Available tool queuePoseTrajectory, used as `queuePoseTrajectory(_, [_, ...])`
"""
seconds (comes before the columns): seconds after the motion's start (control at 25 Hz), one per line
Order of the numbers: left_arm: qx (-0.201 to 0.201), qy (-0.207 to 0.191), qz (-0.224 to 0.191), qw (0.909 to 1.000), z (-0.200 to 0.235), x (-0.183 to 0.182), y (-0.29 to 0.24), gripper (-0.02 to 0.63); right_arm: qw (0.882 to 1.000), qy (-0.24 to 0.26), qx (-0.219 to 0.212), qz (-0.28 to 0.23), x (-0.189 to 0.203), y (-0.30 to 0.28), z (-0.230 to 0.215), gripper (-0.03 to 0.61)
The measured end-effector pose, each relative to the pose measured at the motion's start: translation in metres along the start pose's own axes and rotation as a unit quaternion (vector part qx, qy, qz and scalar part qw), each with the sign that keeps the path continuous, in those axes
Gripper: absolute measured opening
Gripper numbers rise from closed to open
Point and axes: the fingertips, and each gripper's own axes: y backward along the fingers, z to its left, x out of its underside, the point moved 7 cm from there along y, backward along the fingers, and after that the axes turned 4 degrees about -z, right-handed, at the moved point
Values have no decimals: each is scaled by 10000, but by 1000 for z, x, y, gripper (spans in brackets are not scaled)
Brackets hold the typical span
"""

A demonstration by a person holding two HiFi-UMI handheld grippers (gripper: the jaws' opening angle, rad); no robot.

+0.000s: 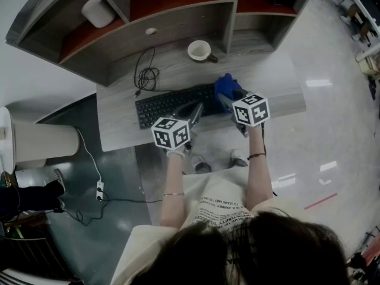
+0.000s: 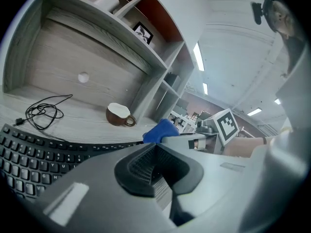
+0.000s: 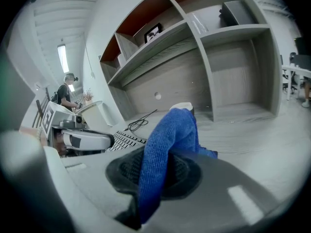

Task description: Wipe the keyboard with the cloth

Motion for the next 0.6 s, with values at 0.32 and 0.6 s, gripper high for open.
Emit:
queuePoseTrajectory(0.32, [53, -5, 6, 10000, 10, 0, 11, 2, 10000, -16, 39, -19, 0, -8, 12, 58])
queuePoseTrajectory(0.6, [87, -7, -8, 10000, 16, -2, 20, 2, 10000, -3, 87, -9, -1, -14, 22, 58])
